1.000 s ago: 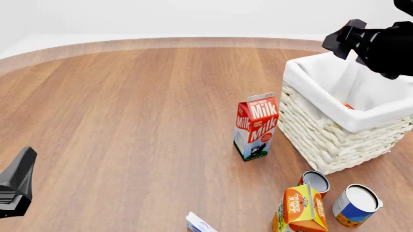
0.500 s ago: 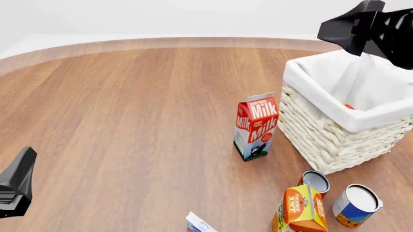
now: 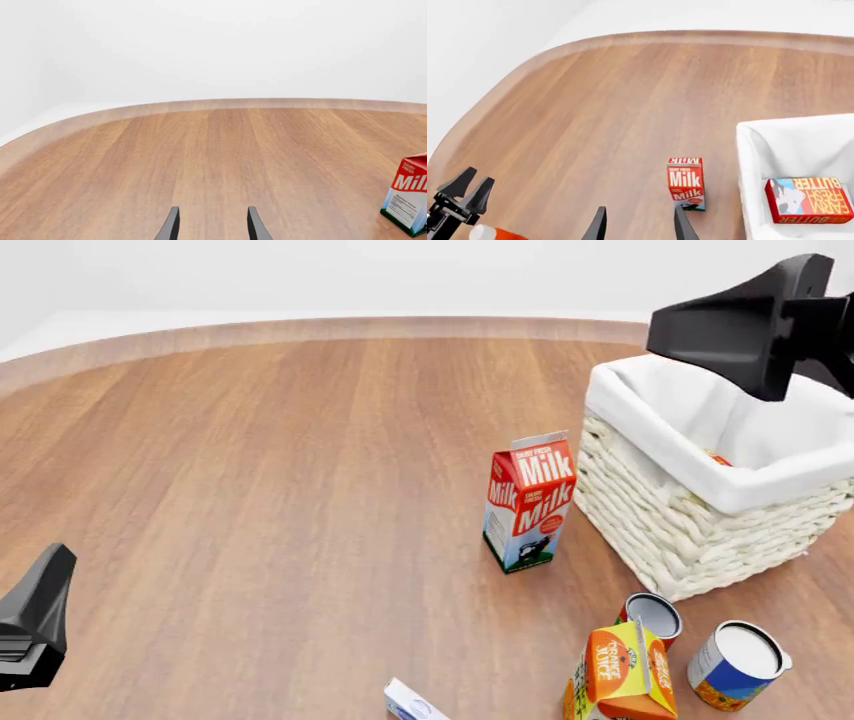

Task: Pick up the cream cheese box and the butter, and put them in the basket.

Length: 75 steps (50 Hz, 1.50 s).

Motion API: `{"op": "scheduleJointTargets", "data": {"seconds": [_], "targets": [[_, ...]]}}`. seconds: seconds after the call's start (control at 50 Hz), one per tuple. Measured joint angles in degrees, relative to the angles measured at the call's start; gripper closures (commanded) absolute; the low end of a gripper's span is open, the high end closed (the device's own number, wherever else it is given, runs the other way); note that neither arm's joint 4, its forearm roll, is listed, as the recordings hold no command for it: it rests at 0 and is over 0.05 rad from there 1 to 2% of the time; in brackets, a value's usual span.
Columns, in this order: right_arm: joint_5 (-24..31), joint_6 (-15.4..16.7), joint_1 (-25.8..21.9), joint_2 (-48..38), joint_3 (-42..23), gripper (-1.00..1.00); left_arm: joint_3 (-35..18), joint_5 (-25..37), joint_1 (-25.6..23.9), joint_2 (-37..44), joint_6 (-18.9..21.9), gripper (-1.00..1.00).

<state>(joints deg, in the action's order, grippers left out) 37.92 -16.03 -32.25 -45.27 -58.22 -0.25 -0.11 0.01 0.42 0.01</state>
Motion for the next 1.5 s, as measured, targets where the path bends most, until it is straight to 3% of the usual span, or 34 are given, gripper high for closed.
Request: {"op": "scheduleJointTargets", "data": {"seconds": [0.78,1.5], "targets": [[-1.4,3.9,-13.8,-3.7,3.4,-1.0,0.0,0.0,0.0,0.0,0.0,-1.0],[-6.4,5.0,-18.2,-10.0,9.9,-1.0,0.0,0.0,0.0,0.0,0.0,-1.0]]}}
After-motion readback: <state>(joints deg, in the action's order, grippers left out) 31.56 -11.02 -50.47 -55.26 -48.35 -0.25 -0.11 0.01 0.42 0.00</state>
